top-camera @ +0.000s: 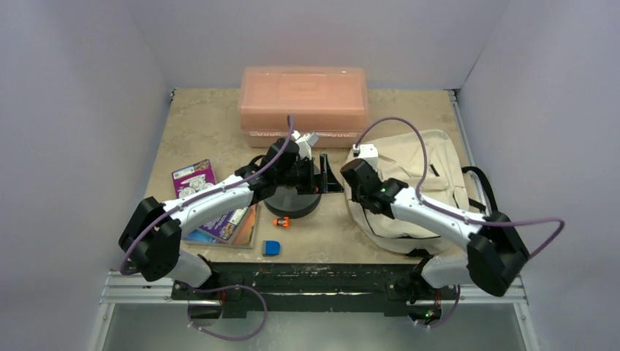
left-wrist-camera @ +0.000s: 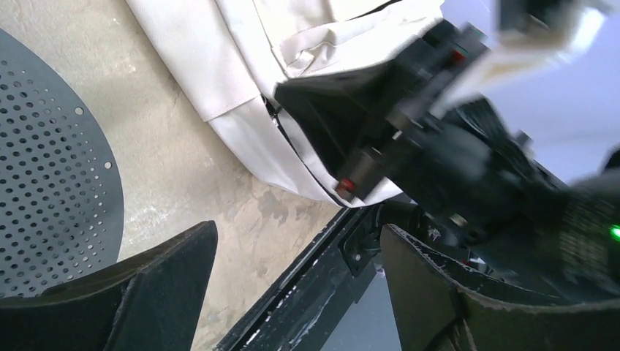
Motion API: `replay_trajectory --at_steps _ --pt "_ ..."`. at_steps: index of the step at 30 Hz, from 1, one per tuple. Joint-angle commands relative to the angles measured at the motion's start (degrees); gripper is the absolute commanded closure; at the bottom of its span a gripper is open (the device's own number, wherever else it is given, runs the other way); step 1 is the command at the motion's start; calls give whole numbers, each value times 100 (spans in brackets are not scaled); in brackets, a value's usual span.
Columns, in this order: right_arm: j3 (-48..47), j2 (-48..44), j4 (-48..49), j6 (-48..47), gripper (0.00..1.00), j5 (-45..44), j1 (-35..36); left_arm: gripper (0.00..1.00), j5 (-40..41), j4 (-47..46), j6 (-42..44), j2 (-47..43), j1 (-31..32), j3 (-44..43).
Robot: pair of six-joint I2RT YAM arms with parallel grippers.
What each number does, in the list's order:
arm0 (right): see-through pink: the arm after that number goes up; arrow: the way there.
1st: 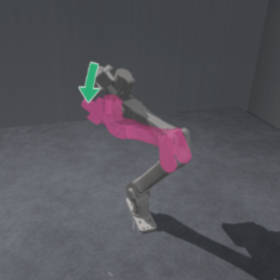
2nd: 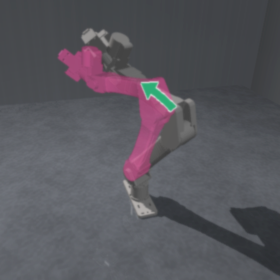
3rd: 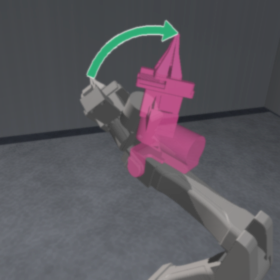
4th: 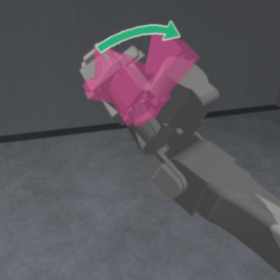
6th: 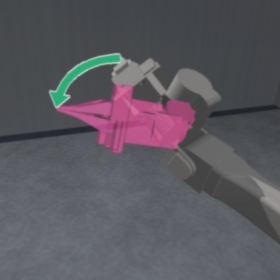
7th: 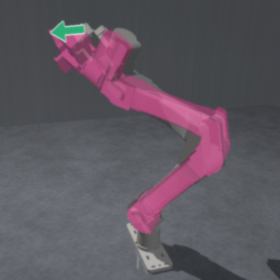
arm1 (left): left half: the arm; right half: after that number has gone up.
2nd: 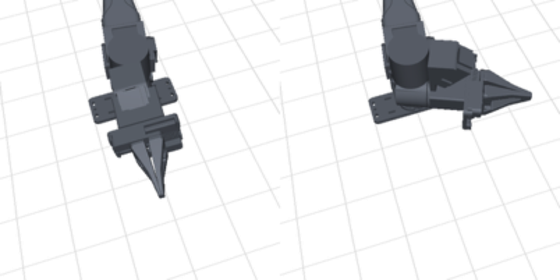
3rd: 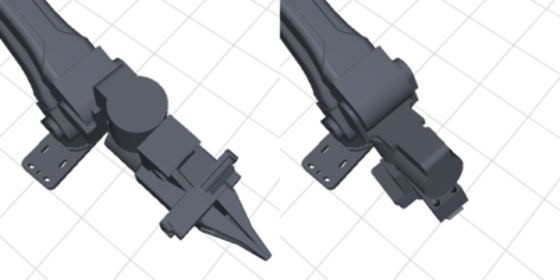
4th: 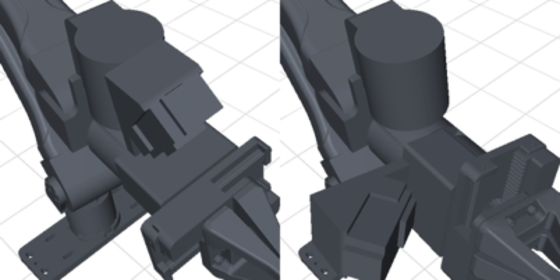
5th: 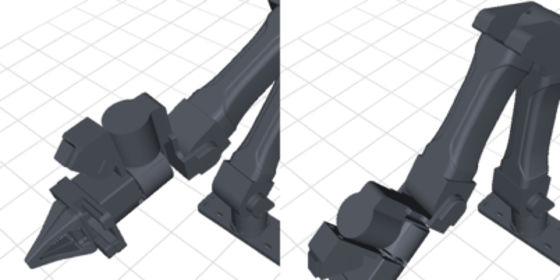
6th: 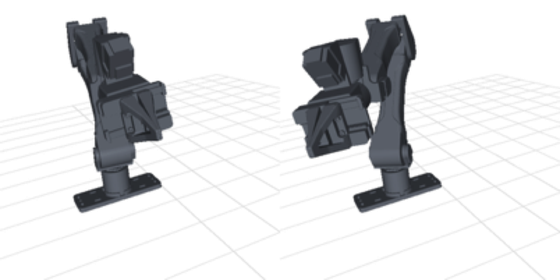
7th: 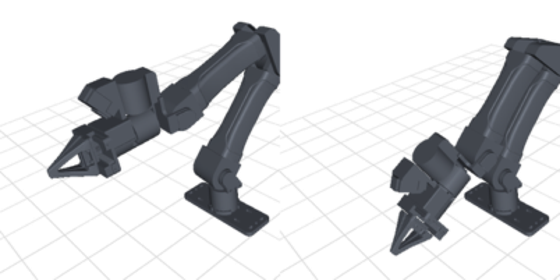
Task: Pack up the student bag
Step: Unzip the student bag at the center of the board.
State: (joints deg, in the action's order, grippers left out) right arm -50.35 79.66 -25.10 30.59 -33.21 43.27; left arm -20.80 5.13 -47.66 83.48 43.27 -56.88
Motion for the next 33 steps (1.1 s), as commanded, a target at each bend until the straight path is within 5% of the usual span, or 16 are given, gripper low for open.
replay_trajectory --at_steps 1,6,16,21,33 --pt "604 -1266 1057 -413 100 321 89 18 -394 -596 -479 247 -123 84" --pt "1262 -2310 1834 -516 100 661 91 18 -675 -1308 -1242 698 -169 87" --pt "1589 -2936 2035 -514 100 737 93 16 -1219 -2151 -2240 2187 -151 -656" --pt "1714 -3218 2061 -579 100 770 93 17 -1124 -1713 -2530 2704 -151 -1223" --pt "1854 -3709 2214 -702 100 1187 93 42 -782 -1238 -2450 3273 -117 -1870"
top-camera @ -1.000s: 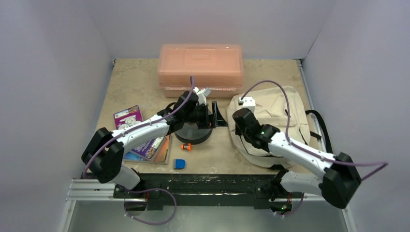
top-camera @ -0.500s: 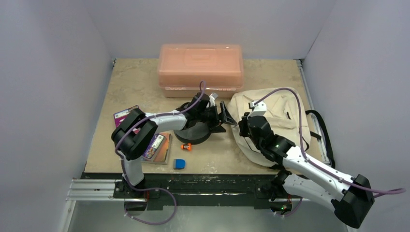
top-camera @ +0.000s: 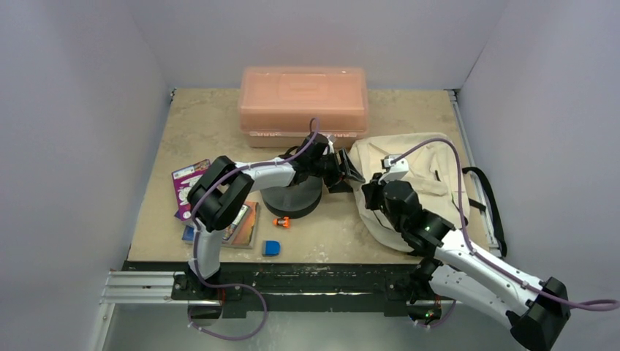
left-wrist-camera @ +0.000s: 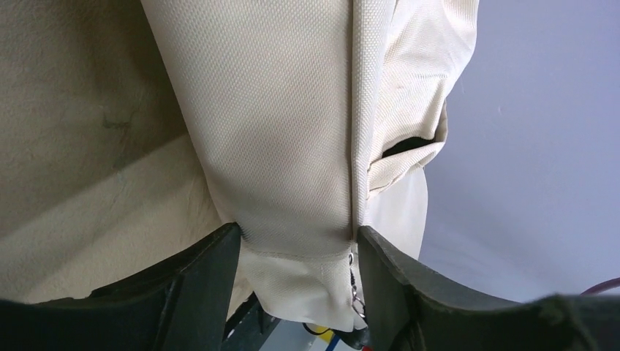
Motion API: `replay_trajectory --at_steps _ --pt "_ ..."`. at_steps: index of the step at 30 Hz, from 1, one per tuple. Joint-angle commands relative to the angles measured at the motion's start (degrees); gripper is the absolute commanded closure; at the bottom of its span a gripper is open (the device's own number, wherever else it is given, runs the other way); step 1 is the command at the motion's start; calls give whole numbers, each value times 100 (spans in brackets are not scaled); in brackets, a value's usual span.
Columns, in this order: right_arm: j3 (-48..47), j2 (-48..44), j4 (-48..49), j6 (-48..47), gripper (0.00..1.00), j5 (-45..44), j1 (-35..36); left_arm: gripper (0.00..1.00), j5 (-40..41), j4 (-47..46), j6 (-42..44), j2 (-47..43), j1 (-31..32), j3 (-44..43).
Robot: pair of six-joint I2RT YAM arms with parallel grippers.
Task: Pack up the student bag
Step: Unzip the student bag at the center of the board.
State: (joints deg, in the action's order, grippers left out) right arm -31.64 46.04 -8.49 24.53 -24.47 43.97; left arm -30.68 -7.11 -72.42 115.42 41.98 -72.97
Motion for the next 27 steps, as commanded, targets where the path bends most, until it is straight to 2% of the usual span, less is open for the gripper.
replay_trajectory --at_steps 1,5,8,9,17,21,24,25,27 --pt "-3 -464 565 -112 100 353 20 49 214 -25 50 97 13 -275" --pt "-36 -762 475 -148 100 492 23 70 324 15 205 89 -20 -369" --pt "-146 -958 32 39 100 293 23 97 406 106 321 22 -98 -368" --pt "-180 -1058 -130 132 100 205 23 100 438 153 363 -6 -138 -357" --pt "-417 -2946 -1225 632 100 153 18 100 -7 -263 298 -135 -531 -93" --pt "-742 -3488 -1923 1114 100 24 22 100 -244 -667 54 -183 -627 134" --pt "-1049 -3850 -2504 1546 100 -516 18 100 -340 -731 63 -270 -701 200" --pt "-1141 -3998 -2675 1973 100 -757 12 100 -354 -738 99 -308 -706 226" --pt "-1314 -4303 -2976 2335 100 -1441 12 100 -393 -715 206 -379 -749 239"
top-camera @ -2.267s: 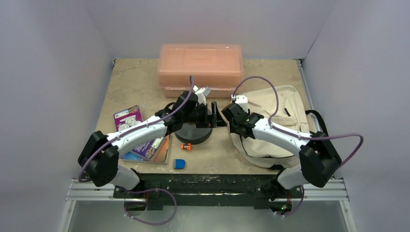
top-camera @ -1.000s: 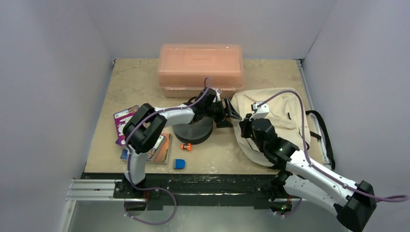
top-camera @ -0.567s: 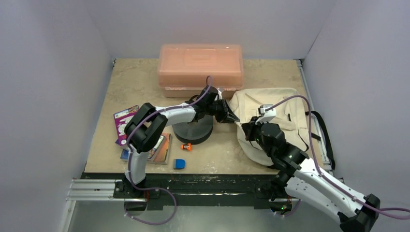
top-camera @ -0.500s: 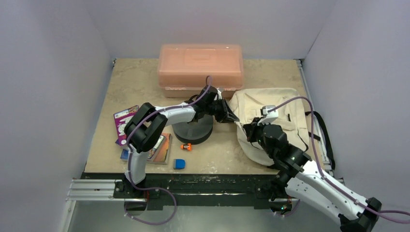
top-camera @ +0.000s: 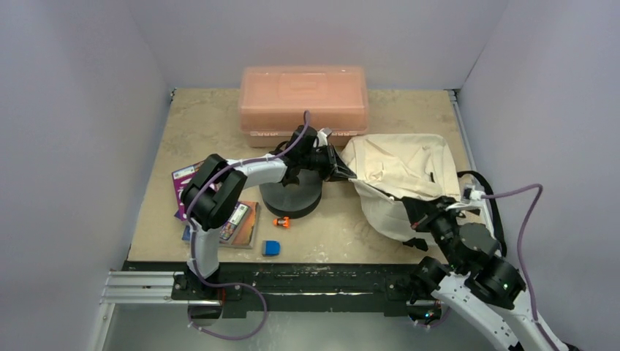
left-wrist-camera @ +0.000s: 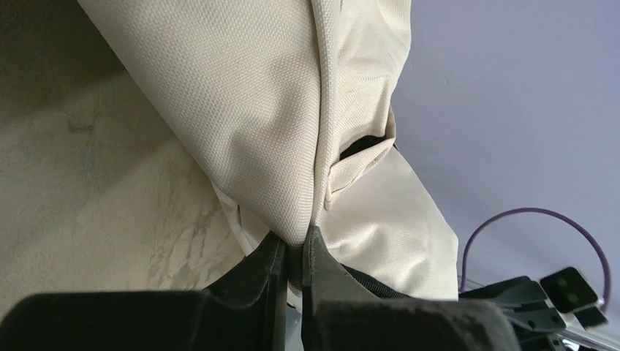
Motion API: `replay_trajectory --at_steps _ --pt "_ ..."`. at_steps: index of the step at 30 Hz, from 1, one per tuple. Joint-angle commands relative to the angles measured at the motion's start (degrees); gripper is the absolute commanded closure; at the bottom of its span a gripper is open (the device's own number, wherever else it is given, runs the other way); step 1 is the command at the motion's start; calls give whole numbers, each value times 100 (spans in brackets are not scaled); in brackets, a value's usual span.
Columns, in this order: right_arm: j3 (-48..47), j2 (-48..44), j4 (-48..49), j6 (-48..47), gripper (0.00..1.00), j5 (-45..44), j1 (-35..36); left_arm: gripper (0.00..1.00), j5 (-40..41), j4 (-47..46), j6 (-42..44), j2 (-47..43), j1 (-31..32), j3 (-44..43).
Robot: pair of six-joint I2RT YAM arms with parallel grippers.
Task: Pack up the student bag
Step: Unzip the student bag at the center of the board.
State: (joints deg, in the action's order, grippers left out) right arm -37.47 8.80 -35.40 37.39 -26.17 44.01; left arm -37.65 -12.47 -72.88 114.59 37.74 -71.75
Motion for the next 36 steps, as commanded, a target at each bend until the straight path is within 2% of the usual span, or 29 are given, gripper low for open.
replay_trajectory --at_steps 1,7,10,12,13,14,16,18,19,22,24,29,36 --pt "-815 -674 -431 1197 100 -1638 11 100 269 -161 304 -327 -347 125" --pt "-1181 -218 -1058 1375 100 -3015 8 100 192 363 884 -519 -390 62" --pt "-1106 -48 -944 1246 100 -2876 9 100 169 507 1241 -677 -390 111" --pt "-944 -7 -506 812 100 -2575 9 82 135 581 1609 -866 -377 178" --pt "-869 6 -287 586 100 -2345 11 61 158 637 1808 -1083 -362 247" --pt "-806 15 -86 396 100 -2000 11 50 206 699 2035 -1276 -338 316" --pt "-699 -19 303 -152 100 -1409 11 38 335 917 2691 -1704 -234 399" --pt "-592 -35 697 -152 100 -754 7 21 625 1138 3226 -2173 -15 476" --pt "-569 6 849 -609 100 -608 11 16 885 1222 3522 -2405 123 500" --pt "-658 411 810 -885 100 -217 6 12 1889 1766 4563 -2905 838 277" --pt "-661 550 849 -934 100 -91 8 12 2284 1466 5263 -3019 1335 205" --pt "-650 622 948 -949 100 -6 6 15 2229 -157 6160 -2844 1892 375" --pt "-676 675 1080 -882 100 71 11 25 1729 -209 6367 -2190 1904 -88"
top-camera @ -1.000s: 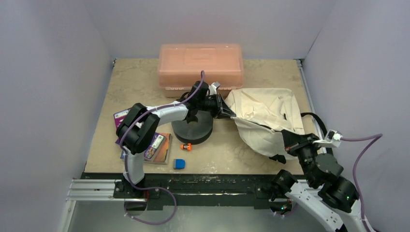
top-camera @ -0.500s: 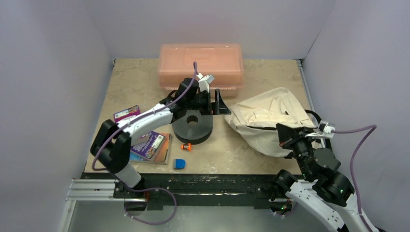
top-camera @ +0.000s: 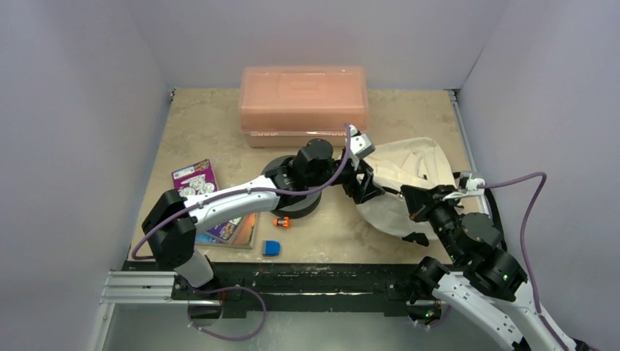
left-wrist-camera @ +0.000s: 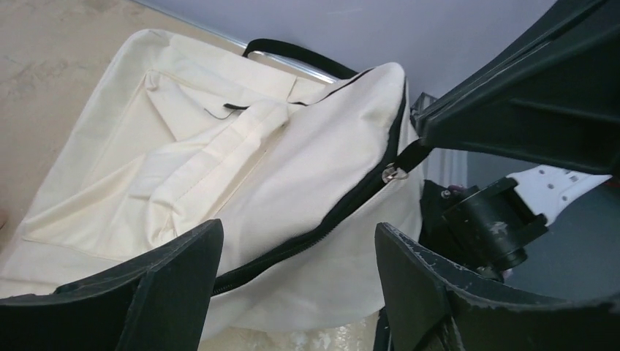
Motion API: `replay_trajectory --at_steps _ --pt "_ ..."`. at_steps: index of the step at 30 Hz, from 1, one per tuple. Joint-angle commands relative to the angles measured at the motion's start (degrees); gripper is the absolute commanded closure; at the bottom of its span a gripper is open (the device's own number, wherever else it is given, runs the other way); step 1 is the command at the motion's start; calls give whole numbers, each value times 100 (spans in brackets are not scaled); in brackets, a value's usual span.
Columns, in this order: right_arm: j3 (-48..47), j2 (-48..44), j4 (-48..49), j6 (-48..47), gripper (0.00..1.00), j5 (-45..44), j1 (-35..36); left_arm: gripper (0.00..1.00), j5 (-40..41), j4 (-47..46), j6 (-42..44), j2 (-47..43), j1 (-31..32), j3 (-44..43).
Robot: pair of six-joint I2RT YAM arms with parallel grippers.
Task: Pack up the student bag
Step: Unzip the student bag at the center of the board.
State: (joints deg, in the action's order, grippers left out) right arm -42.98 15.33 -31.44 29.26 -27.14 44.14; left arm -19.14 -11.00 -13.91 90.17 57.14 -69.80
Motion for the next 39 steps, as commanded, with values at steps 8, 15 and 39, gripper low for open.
replay_trajectory --at_steps 8,15,39 --pt "-94 61 724 -77 100 297 -8 26 -532 -345 384 693 -36 -612" --pt "-420 317 -228 775 100 -1010 -3 95 -261 -547 352 411 -47 -152" --pt "-354 -871 -1432 2336 100 -2903 8 61 -444 -578 216 -1152 -460 1676"
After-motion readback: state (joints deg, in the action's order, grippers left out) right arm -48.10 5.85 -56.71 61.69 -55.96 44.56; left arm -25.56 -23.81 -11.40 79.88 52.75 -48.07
